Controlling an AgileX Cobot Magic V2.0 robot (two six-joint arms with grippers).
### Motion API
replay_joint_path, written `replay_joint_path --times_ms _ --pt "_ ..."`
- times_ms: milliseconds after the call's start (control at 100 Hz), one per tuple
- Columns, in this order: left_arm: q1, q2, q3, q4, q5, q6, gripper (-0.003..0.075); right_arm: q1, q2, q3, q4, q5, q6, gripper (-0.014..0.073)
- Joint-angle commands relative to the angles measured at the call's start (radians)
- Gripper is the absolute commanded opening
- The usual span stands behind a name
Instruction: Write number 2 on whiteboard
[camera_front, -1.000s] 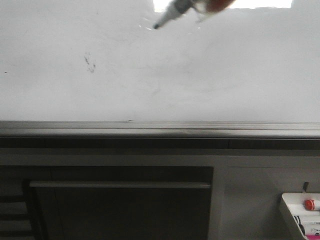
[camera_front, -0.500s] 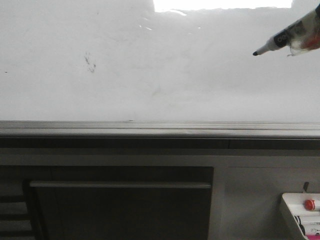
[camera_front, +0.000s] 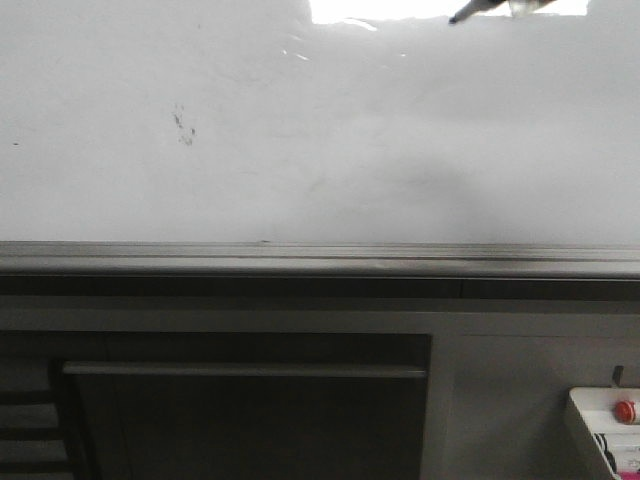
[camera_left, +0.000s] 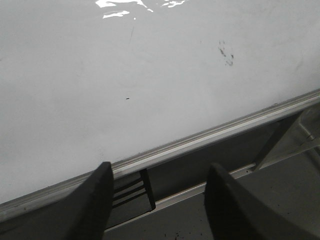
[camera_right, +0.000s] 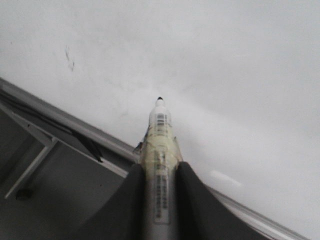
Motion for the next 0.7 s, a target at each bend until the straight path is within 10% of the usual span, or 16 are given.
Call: replay_joint_path --times_ms 0,490,690 --pt "0.004 -0.004 -0.027 0.001 -0.078 -0.008 0.0377 -0.043 -0.003 -0.079 -0.005 -0.004 -0.031 0.0069" --pt "0.004 -0.004 -0.017 0.028 -0.094 -0.008 0.0377 -0.438 0.155 -0.156 0.796 0.269 -0.799 0.0069" --pt "0.004 -0.004 -0.017 0.028 -0.096 -0.008 0.0377 -0.432 0.208 -0.163 0.824 0.26 -0.867 0.0069"
